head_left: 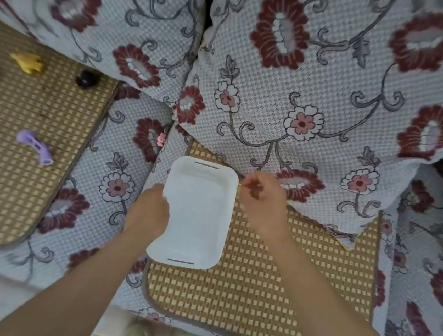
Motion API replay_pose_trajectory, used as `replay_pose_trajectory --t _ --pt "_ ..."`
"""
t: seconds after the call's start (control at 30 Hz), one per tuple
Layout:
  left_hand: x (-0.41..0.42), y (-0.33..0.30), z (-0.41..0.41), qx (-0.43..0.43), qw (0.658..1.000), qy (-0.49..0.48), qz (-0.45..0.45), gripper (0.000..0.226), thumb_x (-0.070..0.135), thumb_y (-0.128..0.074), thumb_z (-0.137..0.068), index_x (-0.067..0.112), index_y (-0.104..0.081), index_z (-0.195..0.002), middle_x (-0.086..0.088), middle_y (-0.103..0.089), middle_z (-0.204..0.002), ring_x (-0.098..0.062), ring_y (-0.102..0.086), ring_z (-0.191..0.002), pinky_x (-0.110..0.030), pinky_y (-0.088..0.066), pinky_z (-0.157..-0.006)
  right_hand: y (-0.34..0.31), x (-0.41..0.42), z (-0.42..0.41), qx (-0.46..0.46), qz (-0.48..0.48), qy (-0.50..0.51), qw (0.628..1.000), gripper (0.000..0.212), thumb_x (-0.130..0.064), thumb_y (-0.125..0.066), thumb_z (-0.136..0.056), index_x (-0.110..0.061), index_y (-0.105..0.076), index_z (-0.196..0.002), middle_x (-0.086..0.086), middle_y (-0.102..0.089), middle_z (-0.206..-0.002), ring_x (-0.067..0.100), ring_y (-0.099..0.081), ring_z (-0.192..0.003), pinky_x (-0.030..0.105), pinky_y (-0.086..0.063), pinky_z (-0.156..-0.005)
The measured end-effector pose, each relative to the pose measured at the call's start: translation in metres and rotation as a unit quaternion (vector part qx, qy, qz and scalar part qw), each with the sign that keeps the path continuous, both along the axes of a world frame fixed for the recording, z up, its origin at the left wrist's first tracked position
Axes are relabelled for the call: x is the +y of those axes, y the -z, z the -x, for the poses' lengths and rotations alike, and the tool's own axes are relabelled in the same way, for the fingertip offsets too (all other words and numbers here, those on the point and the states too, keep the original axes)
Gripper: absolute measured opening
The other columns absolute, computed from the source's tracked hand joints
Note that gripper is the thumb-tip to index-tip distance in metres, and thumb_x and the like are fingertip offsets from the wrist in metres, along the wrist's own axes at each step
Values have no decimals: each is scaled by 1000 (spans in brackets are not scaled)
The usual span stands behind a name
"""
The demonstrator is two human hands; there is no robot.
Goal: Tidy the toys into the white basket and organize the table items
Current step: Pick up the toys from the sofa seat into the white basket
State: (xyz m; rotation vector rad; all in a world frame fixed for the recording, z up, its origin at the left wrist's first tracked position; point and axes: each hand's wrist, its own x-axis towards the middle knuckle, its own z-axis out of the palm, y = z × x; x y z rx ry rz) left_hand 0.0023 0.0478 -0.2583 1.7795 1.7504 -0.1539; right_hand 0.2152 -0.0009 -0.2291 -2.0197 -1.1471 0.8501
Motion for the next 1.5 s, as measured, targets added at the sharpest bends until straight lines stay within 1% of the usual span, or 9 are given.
replay_pose_trajectory --t 0.07,0.2,0.37,0.63,1.0,1.13,1.33,1.43,1.5 --pt "-2 -8 2 4 1000 -3 7 26 13 -35 -98 4 -48 -118 -18 -60 -109 -35 -60 -98 -38 -45 -77 -13 14 19 -56 -9 -98 994 15 -2 -60 -84 -16 -57 -79 -3 -54 -87 11 -52 -71 19 -44 -65" --pt "-6 -23 19 -15 999 -33 16 28 13 -33 -96 10 -48 -120 -15 -61 -102 -33 -60 -88 -42 -50 -77 -11 36 54 -230 39 -258 938 13 1 -52 -87 -9 -57 -92 9 -54 -100 30 -58 -80 38 -47 -66" --pt "-1 -36 46 -17 996 -77 31 24 10 -33 -96 11 -53 -107 -4 -55 -85 -23 -51 -72 -33 -40 -64 -21 58 83 -269 53 -329 904 23 -9 -50 -94 -10 -54 -116 12 -54 -116 34 -61 -95 37 -48 -74" --pt "19 -46 111 -8 988 -149 31 22 7 -35 -94 5 -51 -110 -17 -62 -101 -33 -57 -83 -37 -45 -69 -26 112 110 -182 6 -235 955 10 -5 -52 -87 -7 -57 -79 6 -60 -80 21 -53 -70 33 -42 -60" --pt "72 3 195 -45 982 -180 -27 31 11 -37 -93 8 -49 -121 -21 -60 -107 -34 -55 -88 -33 -37 -71 87 198 150 -223 167 -239 930 8 -9 -50 -93 -7 -53 -100 11 -50 -94 28 -53 -87 32 -39 -67" --pt "89 18 211 -32 986 -164 -28 28 10 -37 -95 2 -47 -119 -21 -61 -99 -31 -51 -79 -33 -33 -67 121 211 169 -235 229 -202 923 42 -6 -53 -92 -4 -42 -132 20 -46 -133 36 -55 -112 40 -48 -85" --pt "107 30 224 -70 983 -170 -17 26 10 -37 -93 4 -49 -115 -19 -60 -93 -34 -55 -81 -34 -35 -66 134 213 178 -305 214 -190 908 55 3 -62 -83 0 -36 -131 25 -43 -134 38 -54 -113 41 -49 -87" --pt "111 25 225 -89 982 -164 -17 22 10 -36 -94 5 -50 -109 -15 -57 -89 -32 -53 -76 -34 -34 -63 131 211 176 -246 189 -149 939 41 1 -59 -85 -3 -48 -124 21 -52 -128 33 -59 -103 38 -53 -80" --pt "114 18 227 -81 984 -156 -24 14 10 -35 -94 6 -48 -100 -13 -55 -84 -26 -48 -68 -33 -30 -57 112 212 176 -184 152 -103 966 12 -2 -59 -87 -6 -60 -99 16 -64 -104 25 -60 -83 31 -50 -69"
